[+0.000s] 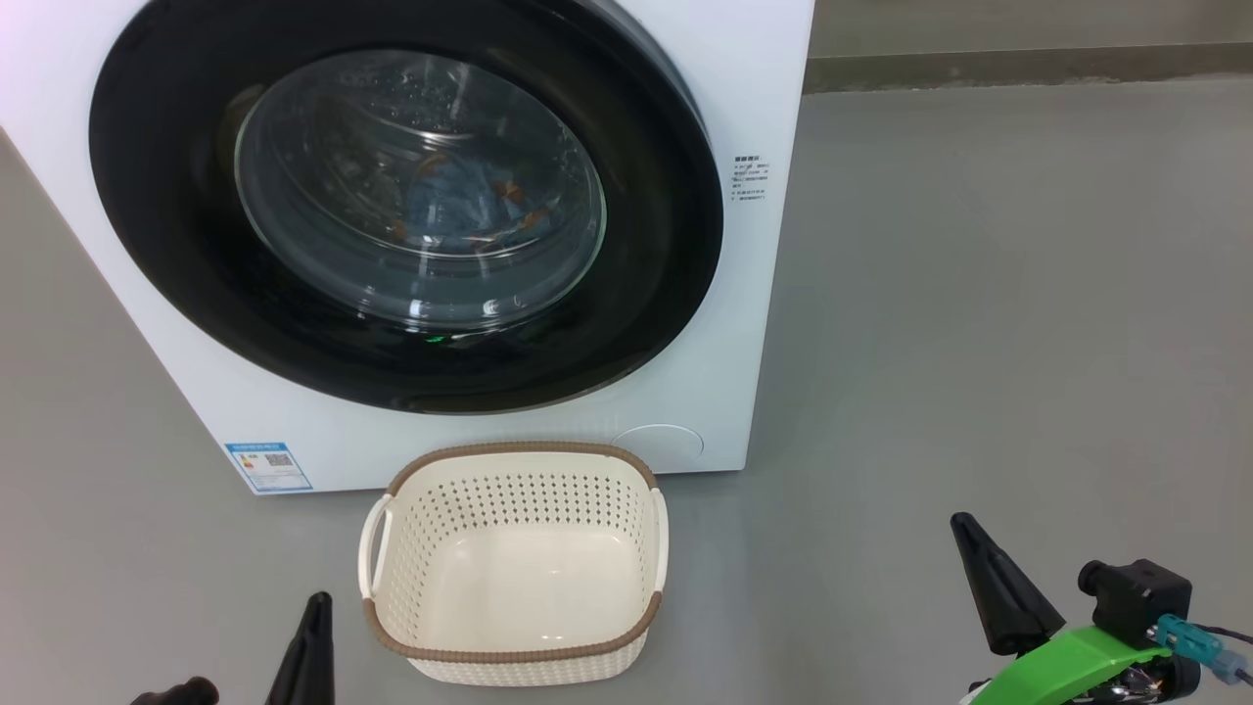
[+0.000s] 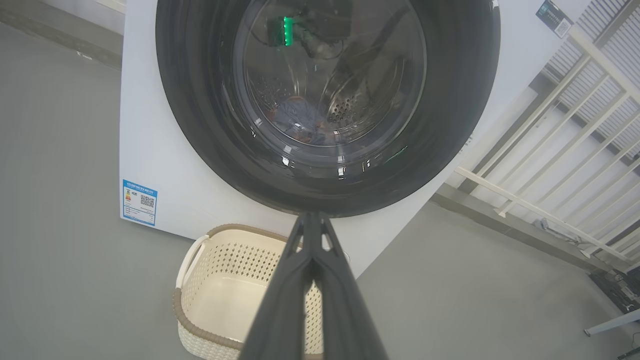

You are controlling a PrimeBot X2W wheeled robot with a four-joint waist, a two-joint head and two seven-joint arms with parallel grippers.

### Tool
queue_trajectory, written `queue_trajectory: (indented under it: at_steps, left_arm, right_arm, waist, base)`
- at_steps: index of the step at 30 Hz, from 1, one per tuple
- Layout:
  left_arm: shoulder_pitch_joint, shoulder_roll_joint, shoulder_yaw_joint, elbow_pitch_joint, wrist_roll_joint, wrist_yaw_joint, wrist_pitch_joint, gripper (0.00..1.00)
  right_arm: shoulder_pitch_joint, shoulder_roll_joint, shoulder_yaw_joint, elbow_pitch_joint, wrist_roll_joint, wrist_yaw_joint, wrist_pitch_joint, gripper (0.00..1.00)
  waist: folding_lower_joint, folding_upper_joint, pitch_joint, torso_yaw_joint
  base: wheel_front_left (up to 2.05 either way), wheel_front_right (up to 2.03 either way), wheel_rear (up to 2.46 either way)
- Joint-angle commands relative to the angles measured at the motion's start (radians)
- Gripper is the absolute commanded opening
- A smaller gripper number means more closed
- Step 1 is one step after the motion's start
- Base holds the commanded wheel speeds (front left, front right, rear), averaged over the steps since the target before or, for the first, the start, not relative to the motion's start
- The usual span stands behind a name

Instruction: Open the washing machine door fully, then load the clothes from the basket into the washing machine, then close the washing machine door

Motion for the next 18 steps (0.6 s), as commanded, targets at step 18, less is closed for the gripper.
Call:
queue_trajectory:
  at_steps: [18]
  left_arm:
    - [-0.039, -0.008, 0.052, -0.032, -0.144, 0.000, 0.053, 0.00]
  right_arm:
    - [-0.036, 0.015, -0.063, -0.031, 0.186, -0.001, 0.052, 0.00]
  waist:
    - [-0.0022, 0.0000, 0.007, -0.004]
  base:
    - [0.00, 0.00, 0.00]
